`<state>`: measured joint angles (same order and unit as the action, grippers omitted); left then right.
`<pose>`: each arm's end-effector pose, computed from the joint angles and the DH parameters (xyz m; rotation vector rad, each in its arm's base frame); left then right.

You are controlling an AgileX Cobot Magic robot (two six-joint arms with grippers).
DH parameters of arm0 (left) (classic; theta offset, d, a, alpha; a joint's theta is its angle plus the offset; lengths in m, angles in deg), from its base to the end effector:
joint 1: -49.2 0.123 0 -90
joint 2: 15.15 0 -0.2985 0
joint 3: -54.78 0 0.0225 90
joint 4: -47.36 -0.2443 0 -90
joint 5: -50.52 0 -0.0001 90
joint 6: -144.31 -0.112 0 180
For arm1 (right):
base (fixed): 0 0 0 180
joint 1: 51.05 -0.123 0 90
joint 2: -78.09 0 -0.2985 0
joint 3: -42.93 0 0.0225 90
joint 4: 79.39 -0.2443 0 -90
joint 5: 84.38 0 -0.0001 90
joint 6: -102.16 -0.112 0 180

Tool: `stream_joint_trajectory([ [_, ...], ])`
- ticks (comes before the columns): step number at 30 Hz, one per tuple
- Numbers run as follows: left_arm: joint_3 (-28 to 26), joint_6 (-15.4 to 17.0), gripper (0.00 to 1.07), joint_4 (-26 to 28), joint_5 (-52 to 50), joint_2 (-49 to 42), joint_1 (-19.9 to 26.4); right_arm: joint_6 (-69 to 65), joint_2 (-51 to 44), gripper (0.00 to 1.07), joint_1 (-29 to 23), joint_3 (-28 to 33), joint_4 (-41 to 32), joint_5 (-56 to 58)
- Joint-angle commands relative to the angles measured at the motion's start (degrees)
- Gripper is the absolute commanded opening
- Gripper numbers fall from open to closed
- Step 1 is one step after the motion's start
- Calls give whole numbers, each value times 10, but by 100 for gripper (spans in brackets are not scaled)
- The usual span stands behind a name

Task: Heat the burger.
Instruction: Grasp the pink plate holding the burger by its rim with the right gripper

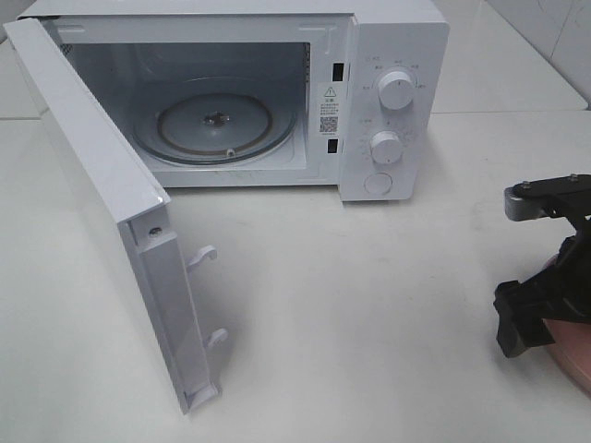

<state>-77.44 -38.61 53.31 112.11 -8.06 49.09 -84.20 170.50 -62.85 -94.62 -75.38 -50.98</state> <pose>-0.0095 -0.0102 0.2693 0.0609 2.0286 -0.0930 0.2205 0.0417 0.1553 -0.2189 2.9241 -0.0169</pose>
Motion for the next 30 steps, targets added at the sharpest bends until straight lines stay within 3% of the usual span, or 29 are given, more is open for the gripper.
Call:
stream_joint_trajectory([
  [1, 2, 1, 100, 3, -5, -9, 1, -27, 19, 94, 5, 4, 26, -19],
  [22, 2, 1, 100, 3, -5, -9, 1, -96, 125, 88, 5, 4, 76, -123],
  [30, 2, 1, 100, 3, -5, -9, 1, -99, 140, 76, 5, 4, 84, -129],
])
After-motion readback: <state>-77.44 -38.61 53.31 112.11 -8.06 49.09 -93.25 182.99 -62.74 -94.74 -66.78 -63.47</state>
